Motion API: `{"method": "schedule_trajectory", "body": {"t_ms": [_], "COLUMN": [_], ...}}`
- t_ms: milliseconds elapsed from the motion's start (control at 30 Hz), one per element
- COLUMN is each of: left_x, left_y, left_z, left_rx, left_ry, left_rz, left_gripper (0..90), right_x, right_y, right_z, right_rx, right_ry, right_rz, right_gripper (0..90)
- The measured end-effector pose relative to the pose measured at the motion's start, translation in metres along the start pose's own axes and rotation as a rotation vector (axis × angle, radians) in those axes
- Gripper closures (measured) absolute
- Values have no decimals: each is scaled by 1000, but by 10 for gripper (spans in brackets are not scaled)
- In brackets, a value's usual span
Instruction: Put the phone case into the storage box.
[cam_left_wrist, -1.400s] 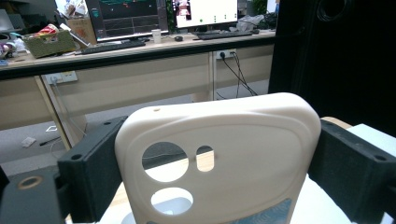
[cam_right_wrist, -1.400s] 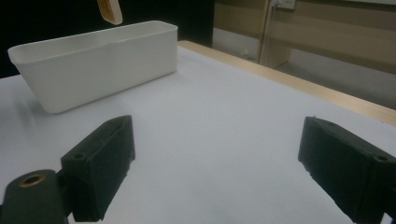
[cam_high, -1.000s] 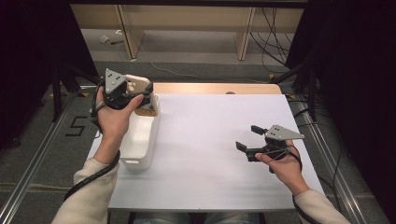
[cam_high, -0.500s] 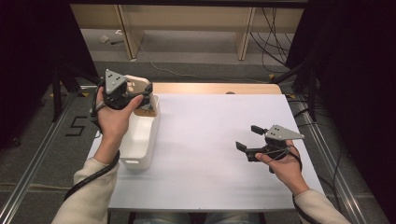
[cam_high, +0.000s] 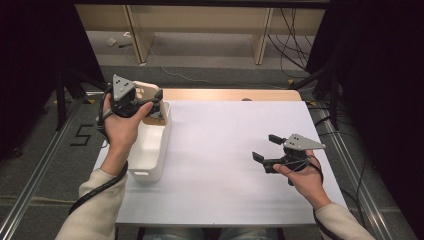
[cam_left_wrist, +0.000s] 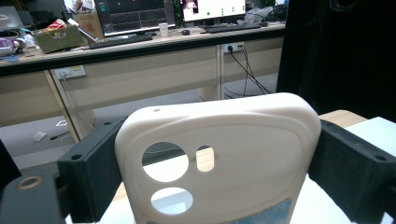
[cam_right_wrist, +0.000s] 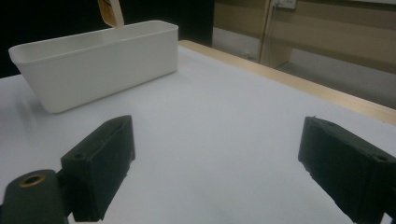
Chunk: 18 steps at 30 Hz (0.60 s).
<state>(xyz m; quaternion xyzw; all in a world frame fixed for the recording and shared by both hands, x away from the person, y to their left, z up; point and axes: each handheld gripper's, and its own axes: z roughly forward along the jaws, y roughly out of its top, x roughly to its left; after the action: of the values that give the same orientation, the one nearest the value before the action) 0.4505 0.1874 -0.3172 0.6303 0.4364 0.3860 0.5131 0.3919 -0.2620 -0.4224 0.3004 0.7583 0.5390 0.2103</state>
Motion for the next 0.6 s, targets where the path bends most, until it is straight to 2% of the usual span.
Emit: {"method": "schedule_trajectory", "body": {"t_ms": [600], "left_x": [4], "left_y": [-4], "left_z": [3], "left_rx": [12], "left_ry": [8], "left_rz": [3], "left_gripper": [104], "right_x": [0], "right_y": [0], "right_z": [0], "right_rx": [1], "right_ry": [1], "right_rz": [2], "right_gripper": [119]}}
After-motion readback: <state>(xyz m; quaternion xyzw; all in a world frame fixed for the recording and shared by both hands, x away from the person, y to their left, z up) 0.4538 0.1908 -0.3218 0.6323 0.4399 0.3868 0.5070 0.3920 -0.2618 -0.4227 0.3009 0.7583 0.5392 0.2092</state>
